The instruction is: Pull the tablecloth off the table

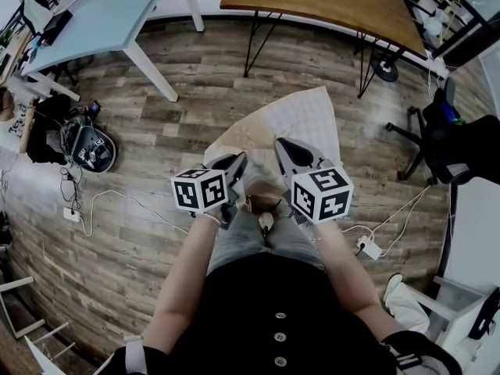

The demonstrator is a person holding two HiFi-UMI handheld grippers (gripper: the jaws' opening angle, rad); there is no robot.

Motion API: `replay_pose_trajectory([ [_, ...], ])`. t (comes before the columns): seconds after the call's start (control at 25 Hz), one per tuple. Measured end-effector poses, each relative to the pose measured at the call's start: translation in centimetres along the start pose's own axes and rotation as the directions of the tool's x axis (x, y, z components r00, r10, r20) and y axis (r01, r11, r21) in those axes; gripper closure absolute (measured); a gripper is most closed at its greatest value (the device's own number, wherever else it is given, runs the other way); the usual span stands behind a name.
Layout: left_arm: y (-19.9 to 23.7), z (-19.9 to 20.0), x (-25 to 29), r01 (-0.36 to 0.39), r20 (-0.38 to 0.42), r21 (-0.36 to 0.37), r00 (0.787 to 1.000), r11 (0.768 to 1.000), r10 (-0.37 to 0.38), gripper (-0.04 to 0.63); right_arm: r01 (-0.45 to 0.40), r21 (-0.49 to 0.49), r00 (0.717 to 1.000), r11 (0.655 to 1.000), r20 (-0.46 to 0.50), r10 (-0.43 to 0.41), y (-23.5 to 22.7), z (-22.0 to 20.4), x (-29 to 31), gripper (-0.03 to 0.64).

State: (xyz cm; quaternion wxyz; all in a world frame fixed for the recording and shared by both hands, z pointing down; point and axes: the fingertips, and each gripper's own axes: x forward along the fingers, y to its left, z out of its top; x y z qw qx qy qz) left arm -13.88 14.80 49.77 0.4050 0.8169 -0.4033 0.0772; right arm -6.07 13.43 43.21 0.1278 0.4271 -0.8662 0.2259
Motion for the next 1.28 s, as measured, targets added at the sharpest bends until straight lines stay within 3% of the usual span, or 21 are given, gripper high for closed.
replay_pose_trajectory([
  [1.28,-0.4,0.0,-0.3,0.008,0.018,-0.009,1.000,1.000,-0.007,0.580,-0.047,0.010,0.998,0.999,-0.038,0.047,0.8,-1.6,0.0,0.591],
])
